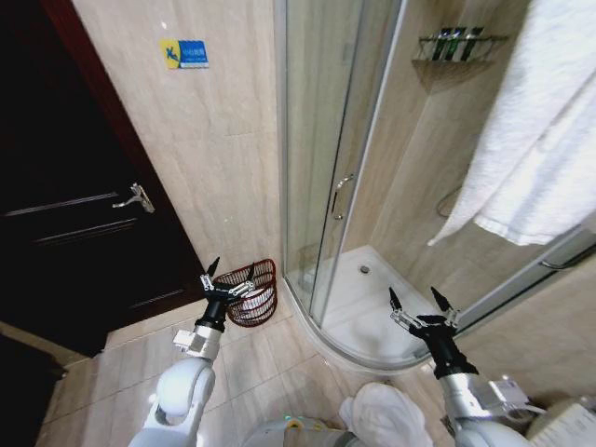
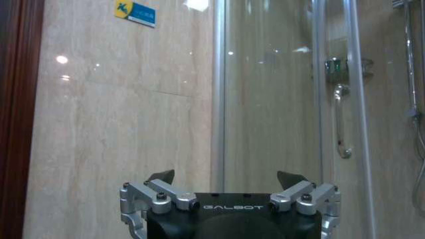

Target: Discard the used towel into the hamper.

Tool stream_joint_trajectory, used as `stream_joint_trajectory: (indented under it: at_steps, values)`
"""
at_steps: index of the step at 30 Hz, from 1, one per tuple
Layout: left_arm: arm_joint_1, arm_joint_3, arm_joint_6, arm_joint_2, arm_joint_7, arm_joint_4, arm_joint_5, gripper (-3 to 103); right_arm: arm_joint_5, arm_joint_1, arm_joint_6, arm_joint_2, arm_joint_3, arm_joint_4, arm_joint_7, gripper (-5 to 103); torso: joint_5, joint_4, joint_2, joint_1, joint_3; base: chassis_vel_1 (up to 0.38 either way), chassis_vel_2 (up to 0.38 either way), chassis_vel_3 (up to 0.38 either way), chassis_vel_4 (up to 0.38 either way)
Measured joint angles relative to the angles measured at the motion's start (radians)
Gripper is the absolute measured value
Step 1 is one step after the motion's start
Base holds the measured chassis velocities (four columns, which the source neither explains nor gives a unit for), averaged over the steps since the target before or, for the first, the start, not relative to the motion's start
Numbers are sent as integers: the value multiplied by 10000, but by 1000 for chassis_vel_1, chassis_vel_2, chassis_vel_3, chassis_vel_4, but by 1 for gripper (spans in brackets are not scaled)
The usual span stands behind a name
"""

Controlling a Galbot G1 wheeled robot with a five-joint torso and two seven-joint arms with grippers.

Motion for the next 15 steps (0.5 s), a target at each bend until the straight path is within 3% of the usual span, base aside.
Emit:
stream_joint_trajectory:
  at_steps: [15]
  values:
    - [24,67,-29,-45,0,-21,28,100,36,-28,157,-9,26,-47,64,100,0,0,0,0,0,-44,-80,50,82]
